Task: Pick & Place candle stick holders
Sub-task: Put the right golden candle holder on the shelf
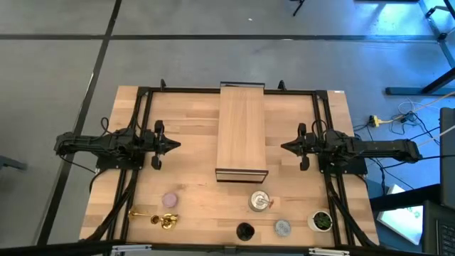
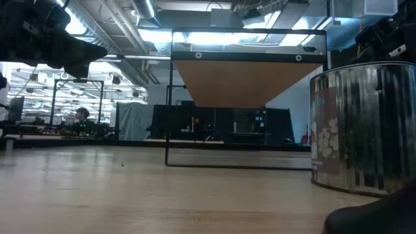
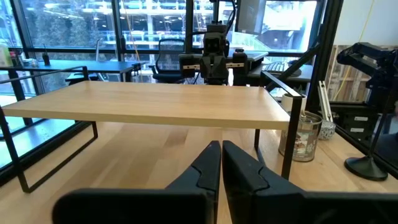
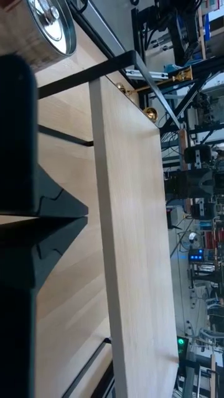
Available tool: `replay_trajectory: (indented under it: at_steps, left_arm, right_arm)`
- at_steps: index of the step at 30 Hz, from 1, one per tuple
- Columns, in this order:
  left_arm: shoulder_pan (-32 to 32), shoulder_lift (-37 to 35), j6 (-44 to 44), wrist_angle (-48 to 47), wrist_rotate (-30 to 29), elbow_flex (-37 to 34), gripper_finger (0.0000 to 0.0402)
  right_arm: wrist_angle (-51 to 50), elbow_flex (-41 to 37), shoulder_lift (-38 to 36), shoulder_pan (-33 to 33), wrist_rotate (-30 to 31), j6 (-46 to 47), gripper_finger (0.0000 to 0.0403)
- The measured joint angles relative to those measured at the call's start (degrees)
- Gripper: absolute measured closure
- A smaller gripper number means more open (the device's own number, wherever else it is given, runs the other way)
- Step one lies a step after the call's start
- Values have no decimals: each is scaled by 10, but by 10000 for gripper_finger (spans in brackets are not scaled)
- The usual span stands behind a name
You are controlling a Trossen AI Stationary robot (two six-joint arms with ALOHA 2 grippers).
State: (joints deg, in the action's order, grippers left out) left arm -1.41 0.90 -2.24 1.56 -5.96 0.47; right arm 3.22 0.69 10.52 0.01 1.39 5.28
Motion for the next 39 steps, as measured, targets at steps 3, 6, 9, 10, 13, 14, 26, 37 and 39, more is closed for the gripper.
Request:
replay_trajectory:
  at_steps: [3,6,9,10,13,14,26,37,39]
  left_arm:
    - [0,0,0,0,0,0,393]
    - [0,0,0,0,0,0,393]
    - [0,0,0,0,0,0,393]
    - [0,0,0,0,0,0,393]
    - [0,0,0,0,0,0,391]
    - [0,0,0,0,0,0,390]
    - [0,0,0,0,0,0,391]
    - [0,0,0,0,0,0,393]
    - [0,0,0,0,0,0,393]
  right_arm:
    - [-2,0,0,0,0,0,402]
    - [36,0,0,0,0,-2,402]
    - [91,0,0,0,0,-2,402]
    - [106,0,0,0,0,-2,402]
    - [166,0,0,0,0,18,402]
    - [188,0,0,0,0,24,402]
    - [368,0,0,0,-2,112,402]
    - [405,0,0,0,-57,198,402]
    - [409,0,0,0,-78,198,402]
